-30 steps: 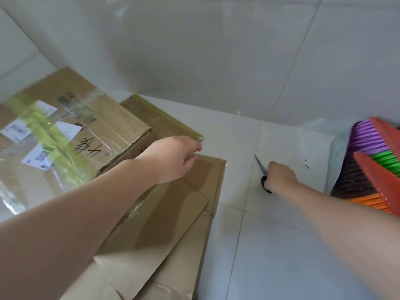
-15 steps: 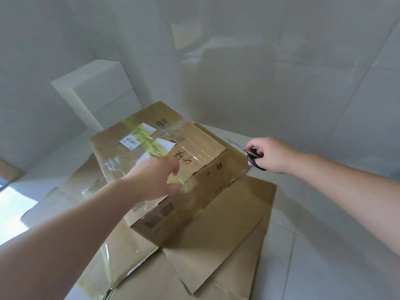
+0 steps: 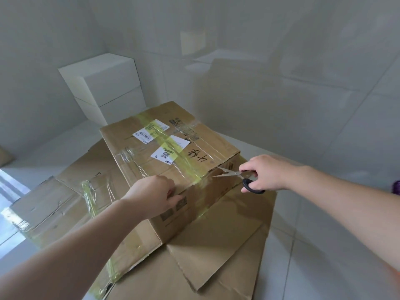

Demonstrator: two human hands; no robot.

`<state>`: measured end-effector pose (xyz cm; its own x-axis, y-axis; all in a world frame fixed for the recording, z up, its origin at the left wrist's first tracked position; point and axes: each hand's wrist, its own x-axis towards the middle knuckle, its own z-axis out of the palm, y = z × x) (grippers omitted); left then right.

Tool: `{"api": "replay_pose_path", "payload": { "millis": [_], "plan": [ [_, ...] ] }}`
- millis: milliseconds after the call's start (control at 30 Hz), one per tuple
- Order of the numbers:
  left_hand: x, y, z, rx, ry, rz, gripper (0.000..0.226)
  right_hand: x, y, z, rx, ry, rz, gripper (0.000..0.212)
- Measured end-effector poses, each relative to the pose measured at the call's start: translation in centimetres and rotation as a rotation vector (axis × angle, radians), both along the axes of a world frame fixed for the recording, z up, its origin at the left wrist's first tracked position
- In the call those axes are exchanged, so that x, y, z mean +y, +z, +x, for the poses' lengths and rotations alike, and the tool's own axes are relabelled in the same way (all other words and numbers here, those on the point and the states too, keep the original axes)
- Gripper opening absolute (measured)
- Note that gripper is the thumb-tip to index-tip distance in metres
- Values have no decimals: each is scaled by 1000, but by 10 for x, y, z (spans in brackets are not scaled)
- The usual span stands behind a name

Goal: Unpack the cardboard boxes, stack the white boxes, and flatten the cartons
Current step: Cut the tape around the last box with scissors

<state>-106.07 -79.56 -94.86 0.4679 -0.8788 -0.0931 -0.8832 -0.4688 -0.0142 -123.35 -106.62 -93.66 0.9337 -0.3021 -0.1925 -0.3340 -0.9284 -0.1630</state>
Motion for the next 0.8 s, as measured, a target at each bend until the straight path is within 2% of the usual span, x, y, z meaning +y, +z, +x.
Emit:
{"api": "replay_pose_path", "payload": {
  "millis": [133,333,633,800],
  "plan": [
    [0,-4,-3,-50,-86,-7,33,-1,-4,0,0,10,-8,64],
    [3,-9,-7,-77,-185,33,20,-17,-2,-7,-30,15,-58,66],
    [8,-7,-7,-77,-216,63,23,-43,-7,-18,-43,59,-103,63],
    [11,-6,-6,-32,-230,6,24,-48,-11,-17,-46,53,-111,62]
  ]
}}
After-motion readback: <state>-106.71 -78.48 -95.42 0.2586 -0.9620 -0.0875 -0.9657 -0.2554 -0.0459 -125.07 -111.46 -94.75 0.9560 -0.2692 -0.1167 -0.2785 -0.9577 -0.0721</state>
